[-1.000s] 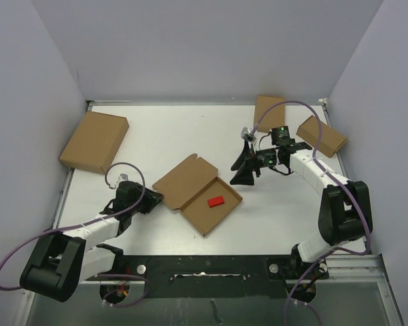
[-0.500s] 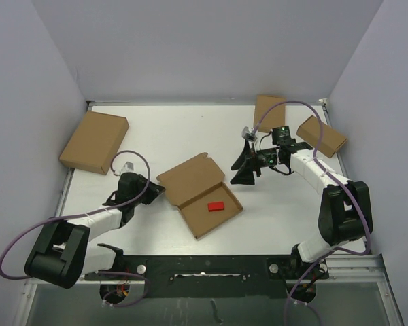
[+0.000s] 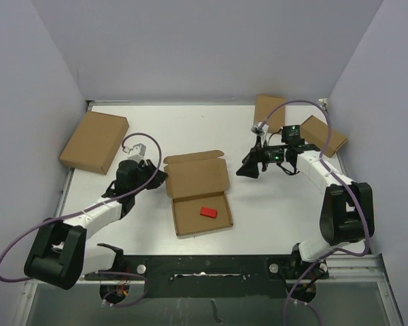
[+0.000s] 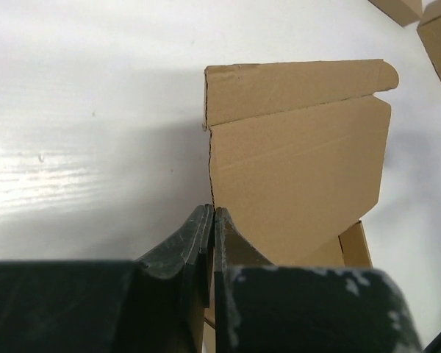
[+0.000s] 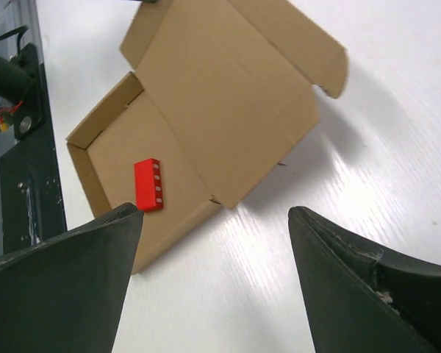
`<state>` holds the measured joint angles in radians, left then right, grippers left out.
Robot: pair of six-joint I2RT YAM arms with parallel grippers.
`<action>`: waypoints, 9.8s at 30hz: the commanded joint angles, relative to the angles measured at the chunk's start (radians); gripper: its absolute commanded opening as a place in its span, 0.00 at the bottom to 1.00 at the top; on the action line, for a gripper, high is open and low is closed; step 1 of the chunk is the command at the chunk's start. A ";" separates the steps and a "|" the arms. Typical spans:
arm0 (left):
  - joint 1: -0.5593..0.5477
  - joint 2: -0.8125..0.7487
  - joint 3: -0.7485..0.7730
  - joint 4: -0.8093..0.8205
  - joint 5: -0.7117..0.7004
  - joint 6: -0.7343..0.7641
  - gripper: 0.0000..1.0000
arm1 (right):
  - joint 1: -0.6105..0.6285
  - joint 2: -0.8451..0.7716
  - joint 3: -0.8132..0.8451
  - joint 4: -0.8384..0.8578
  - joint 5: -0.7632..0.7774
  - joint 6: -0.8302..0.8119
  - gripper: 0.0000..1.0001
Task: Fold the paper box
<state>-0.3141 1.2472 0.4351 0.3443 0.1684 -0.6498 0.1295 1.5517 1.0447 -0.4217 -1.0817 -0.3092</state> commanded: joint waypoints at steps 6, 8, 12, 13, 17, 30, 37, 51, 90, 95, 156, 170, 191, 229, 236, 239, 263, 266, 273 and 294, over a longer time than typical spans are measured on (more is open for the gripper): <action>-0.030 -0.086 0.043 0.087 0.103 0.253 0.00 | -0.054 0.110 0.039 0.091 -0.019 0.129 0.81; -0.039 -0.093 0.038 0.103 0.116 0.273 0.00 | -0.050 0.128 0.034 0.120 -0.023 0.157 0.81; -0.055 -0.099 0.034 0.114 0.124 0.296 0.00 | -0.048 0.171 0.039 0.137 -0.030 0.193 0.78; -0.057 -0.099 0.033 0.115 0.123 0.297 0.00 | -0.043 0.176 0.040 0.135 -0.040 0.193 0.76; -0.062 -0.103 0.030 0.123 0.118 0.297 0.00 | -0.016 0.181 0.032 0.139 -0.078 0.199 0.72; -0.063 -0.116 0.022 0.136 0.105 0.290 0.00 | 0.027 0.221 0.031 0.101 -0.087 0.175 0.59; -0.063 -0.118 0.016 0.146 0.109 0.284 0.00 | 0.042 0.232 0.044 0.093 -0.086 0.165 0.38; -0.051 -0.130 0.005 0.126 0.128 0.223 0.17 | 0.043 0.200 0.069 0.023 -0.090 0.064 0.00; 0.090 0.255 0.657 -0.772 0.498 0.475 0.54 | 0.039 0.182 0.090 -0.032 -0.093 0.006 0.00; 0.090 0.318 0.676 -0.760 0.529 0.473 0.49 | 0.038 0.182 0.092 -0.034 -0.095 0.005 0.00; -0.184 0.168 0.476 -0.131 -0.408 0.263 0.00 | 0.336 0.141 0.232 0.324 0.883 0.217 0.00; -0.264 0.141 0.387 -0.030 -0.525 0.234 0.00 | 0.365 0.051 0.105 0.491 0.945 0.270 0.00; -0.309 0.046 0.296 -0.085 -0.521 0.157 0.11 | 0.378 -0.060 -0.071 0.539 0.928 0.282 0.00; 0.030 0.087 0.259 -0.077 0.048 0.292 0.09 | 0.282 -0.109 -0.121 0.561 0.773 0.261 0.00; -0.046 0.145 0.273 -0.043 0.005 0.295 0.08 | 0.280 -0.109 -0.120 0.560 0.769 0.263 0.00; -0.047 0.143 0.265 -0.036 0.005 0.295 0.08 | 0.279 -0.110 -0.118 0.560 0.768 0.265 0.00; -0.014 -0.107 0.174 -0.088 0.046 0.301 0.46 | 0.247 -0.119 -0.119 0.549 0.696 0.253 0.00; 0.005 -0.209 0.149 -0.111 0.056 0.296 0.70 | 0.239 -0.122 -0.120 0.549 0.681 0.250 0.00; 0.048 -0.307 0.157 -0.128 0.153 0.205 0.98 | 0.226 -0.122 -0.118 0.546 0.668 0.249 0.00; -0.026 0.053 0.496 -0.381 0.072 0.433 0.59 | 0.226 -0.114 -0.114 0.545 0.655 0.260 0.00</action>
<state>-0.3405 1.2598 0.8680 -0.0429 0.2821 -0.2745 0.3603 1.4734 0.9195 0.0704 -0.4049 -0.0475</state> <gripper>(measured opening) 0.604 0.037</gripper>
